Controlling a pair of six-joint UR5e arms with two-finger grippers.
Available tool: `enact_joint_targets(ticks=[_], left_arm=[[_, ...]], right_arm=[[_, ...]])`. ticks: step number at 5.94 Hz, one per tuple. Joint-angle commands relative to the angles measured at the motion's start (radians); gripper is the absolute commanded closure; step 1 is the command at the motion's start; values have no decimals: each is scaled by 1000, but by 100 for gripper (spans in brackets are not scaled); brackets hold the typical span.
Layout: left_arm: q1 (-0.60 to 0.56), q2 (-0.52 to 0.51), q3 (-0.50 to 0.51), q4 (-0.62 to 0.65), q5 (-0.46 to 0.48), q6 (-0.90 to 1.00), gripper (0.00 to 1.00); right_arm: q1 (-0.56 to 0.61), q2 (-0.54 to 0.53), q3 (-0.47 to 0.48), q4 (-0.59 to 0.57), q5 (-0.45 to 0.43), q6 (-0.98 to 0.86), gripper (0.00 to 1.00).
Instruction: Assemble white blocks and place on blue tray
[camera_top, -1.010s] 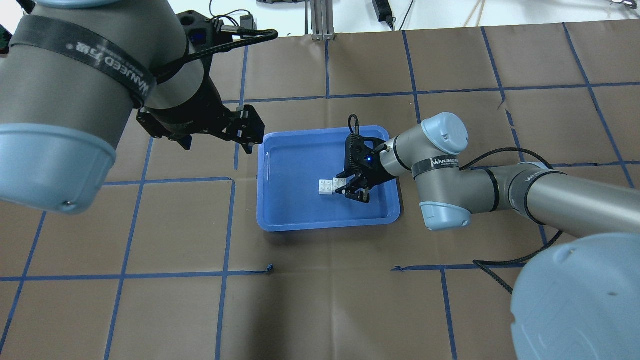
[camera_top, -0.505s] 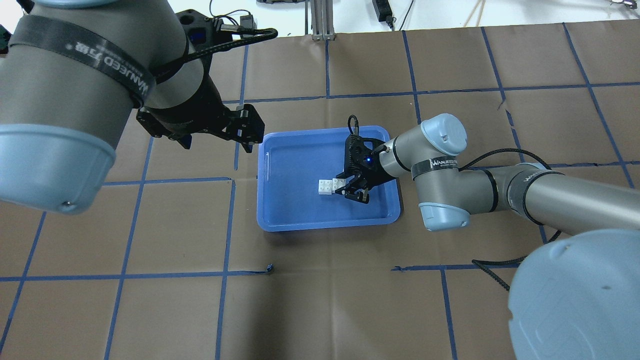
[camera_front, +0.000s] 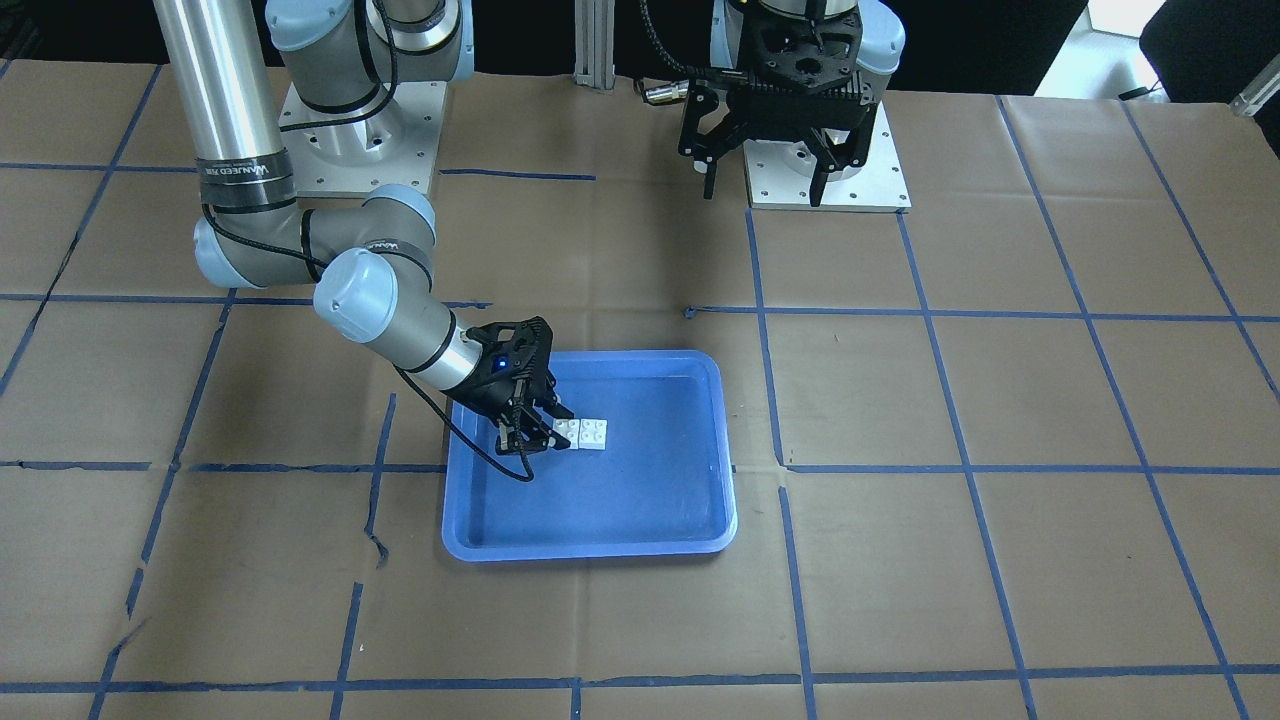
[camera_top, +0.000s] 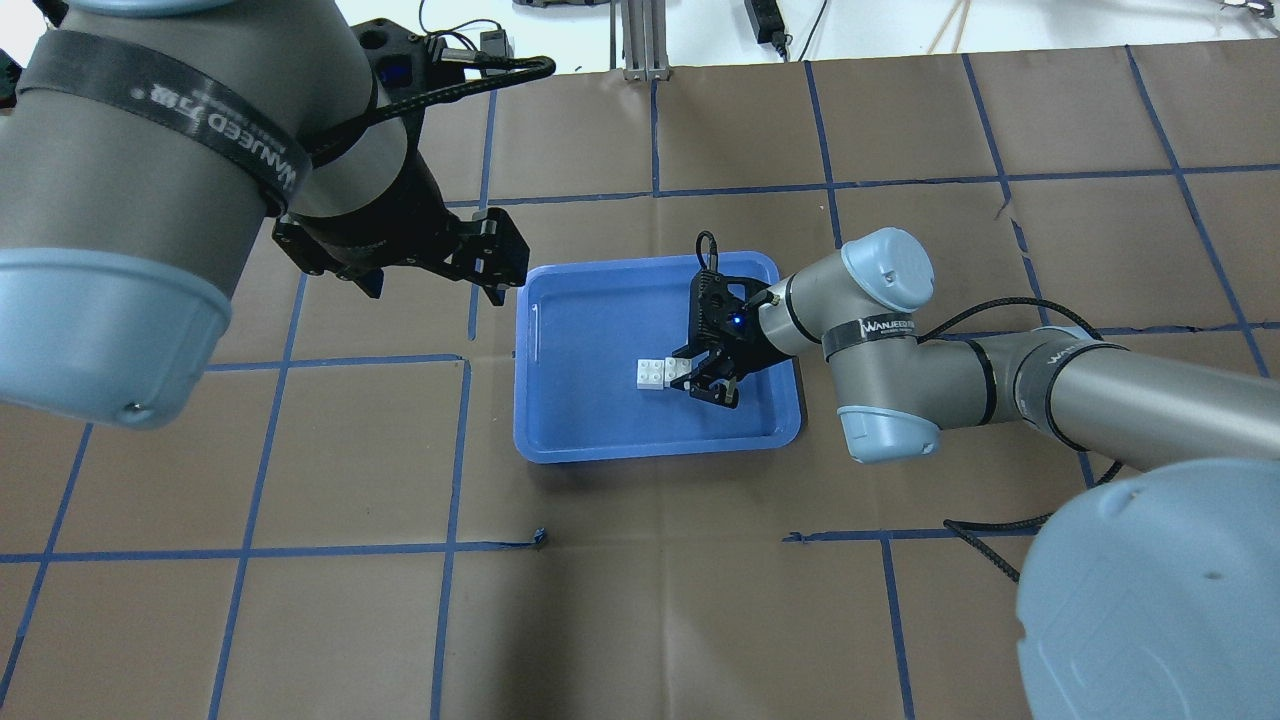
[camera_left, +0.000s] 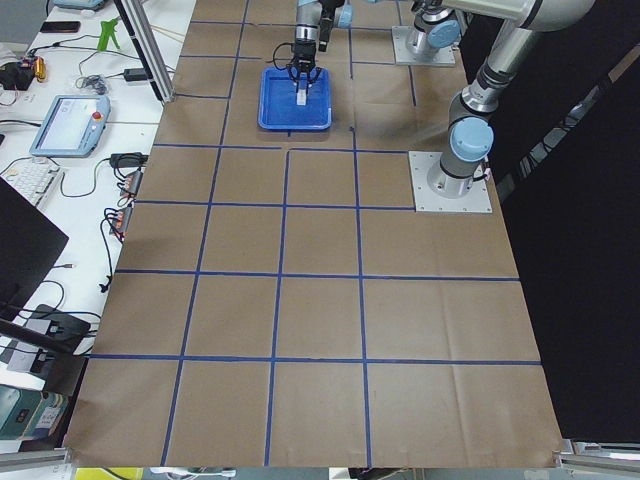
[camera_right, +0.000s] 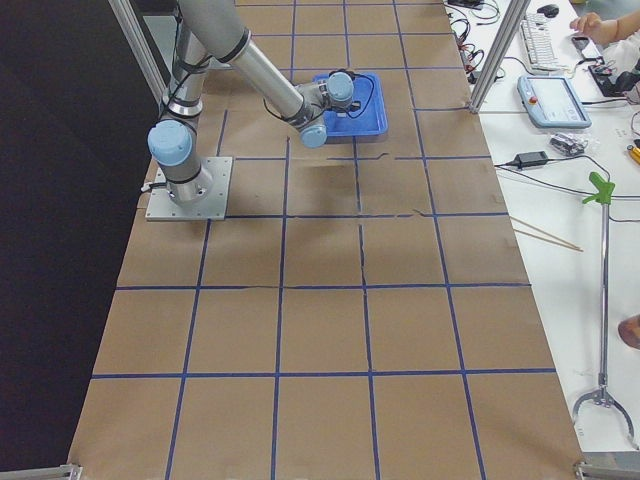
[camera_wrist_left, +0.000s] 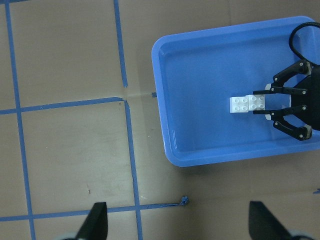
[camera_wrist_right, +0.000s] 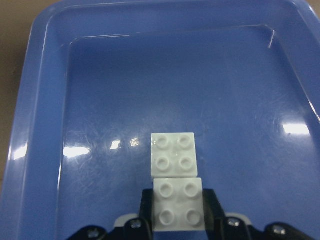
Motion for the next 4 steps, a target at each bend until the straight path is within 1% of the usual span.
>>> enact_joint_targets(ticks=[1, 2, 4], left_arm=[[0, 0, 2, 4, 0, 0, 1], [0, 0, 2, 4, 0, 0, 1], [0, 0, 0, 4, 0, 0, 1]], right_arm=[[0, 0, 1, -1, 0, 0, 73], [0, 0, 1, -1, 0, 0, 73], [0, 0, 1, -1, 1, 2, 62]])
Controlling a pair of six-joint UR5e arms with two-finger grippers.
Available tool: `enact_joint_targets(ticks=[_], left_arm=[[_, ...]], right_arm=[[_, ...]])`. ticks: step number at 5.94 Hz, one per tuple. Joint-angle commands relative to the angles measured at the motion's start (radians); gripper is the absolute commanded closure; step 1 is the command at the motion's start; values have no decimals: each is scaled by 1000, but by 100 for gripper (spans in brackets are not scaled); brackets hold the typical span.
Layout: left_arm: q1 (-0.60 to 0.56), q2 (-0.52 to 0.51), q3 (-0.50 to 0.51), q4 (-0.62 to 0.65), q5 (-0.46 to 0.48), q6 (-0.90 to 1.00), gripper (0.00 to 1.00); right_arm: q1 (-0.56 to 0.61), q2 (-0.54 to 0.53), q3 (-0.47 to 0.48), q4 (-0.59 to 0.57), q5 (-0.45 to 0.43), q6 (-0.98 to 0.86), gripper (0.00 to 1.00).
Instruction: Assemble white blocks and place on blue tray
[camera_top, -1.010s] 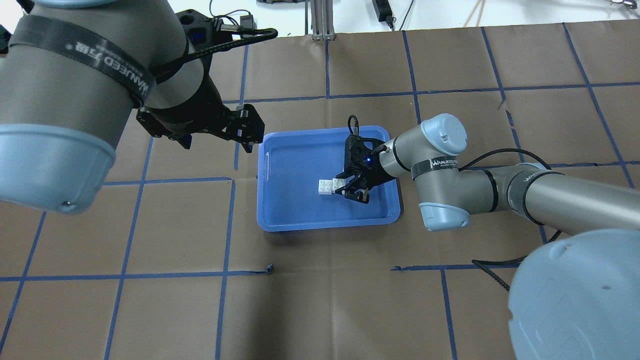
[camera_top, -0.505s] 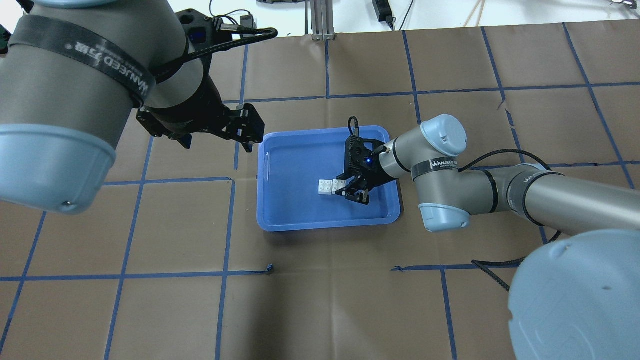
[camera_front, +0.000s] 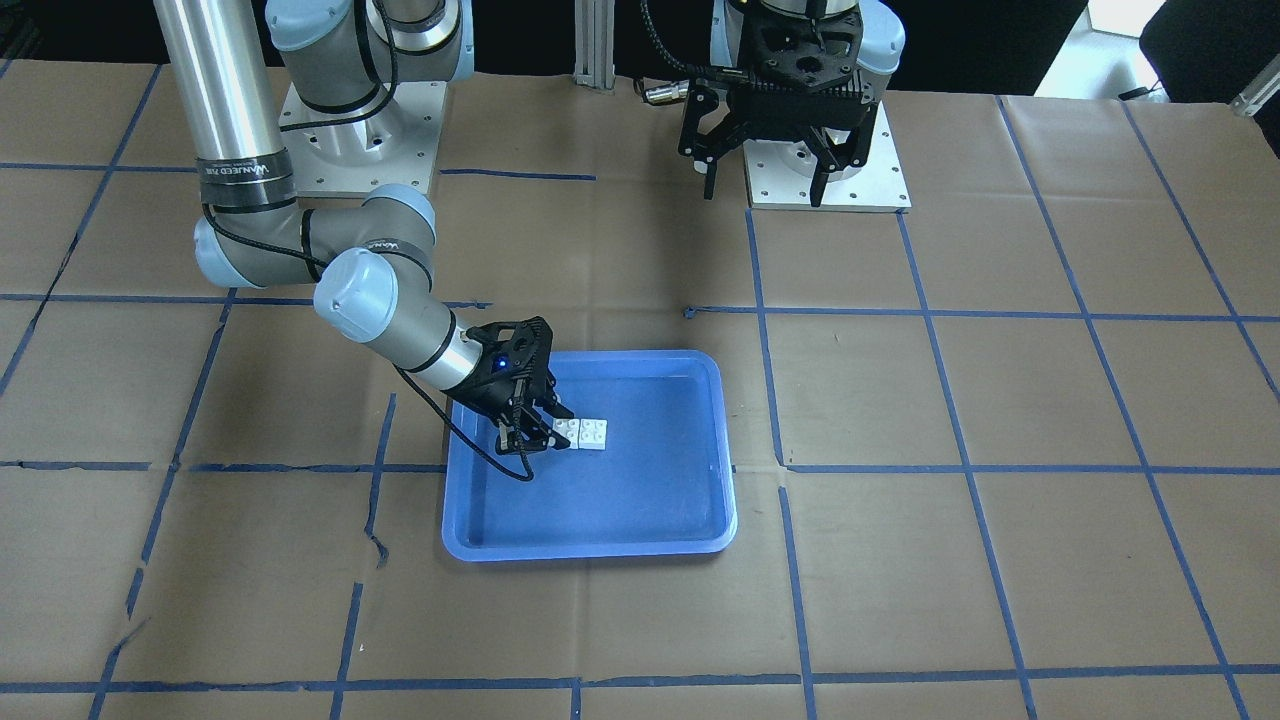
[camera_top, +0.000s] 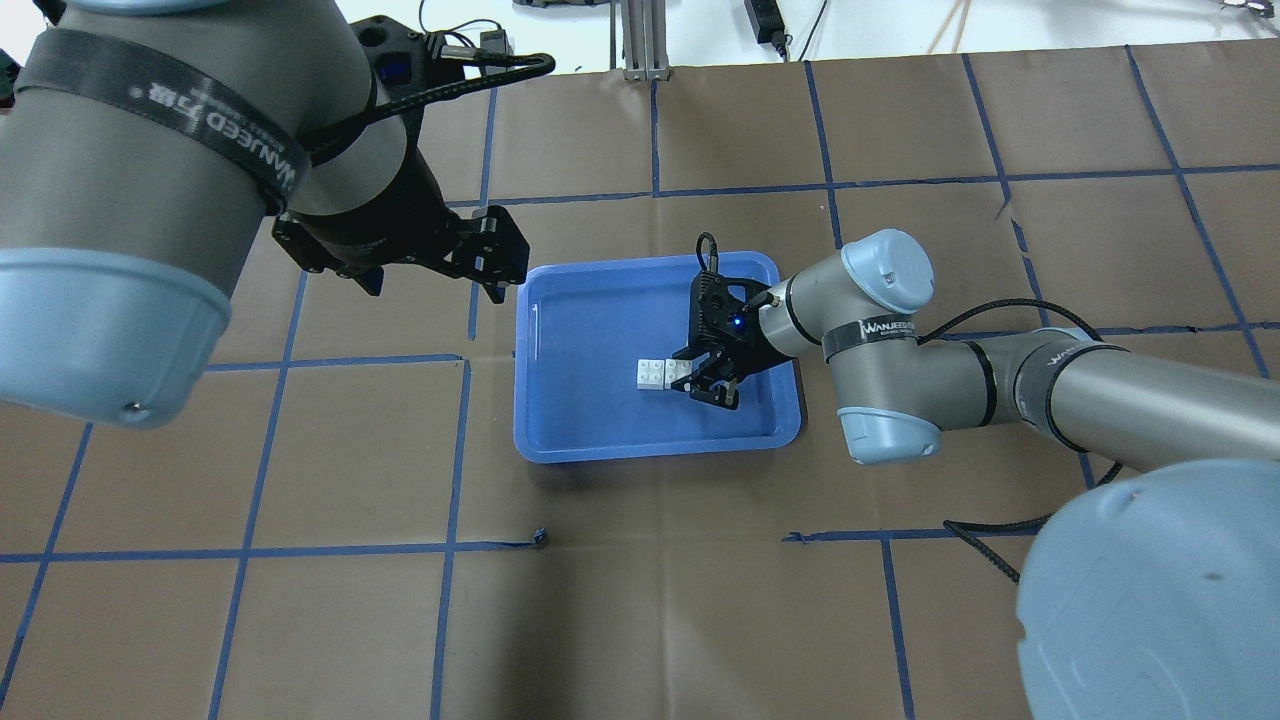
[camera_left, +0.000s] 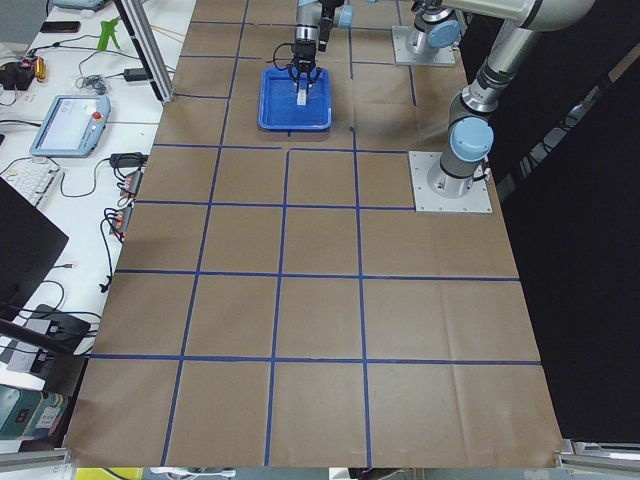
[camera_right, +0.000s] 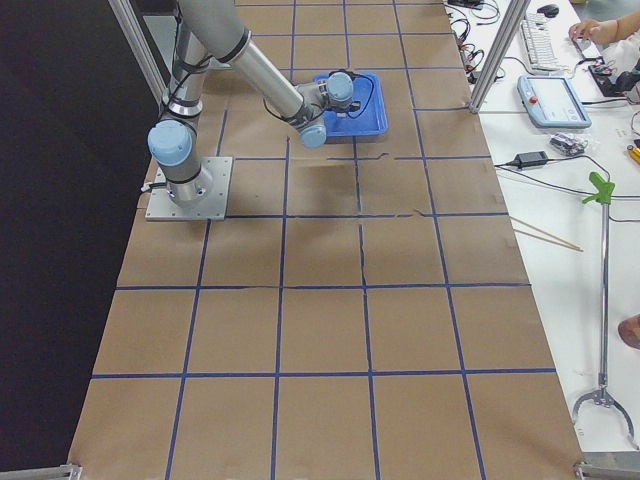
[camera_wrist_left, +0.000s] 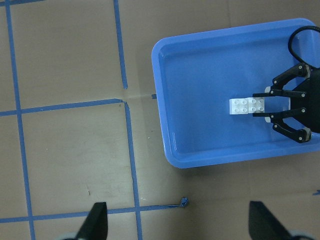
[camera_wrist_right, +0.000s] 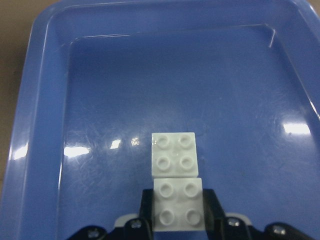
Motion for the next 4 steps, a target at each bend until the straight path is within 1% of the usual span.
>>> enact_joint_targets(ticks=[1, 3, 4], left_arm=[[0, 0, 1, 0, -1, 0, 1], [0, 0, 1, 0, -1, 0, 1], [2, 0, 0, 0, -1, 0, 1]], right_arm=[[0, 0, 0, 2, 1, 1, 59], [0, 0, 0, 2, 1, 7, 50], [0, 0, -2, 2, 1, 9, 49]])
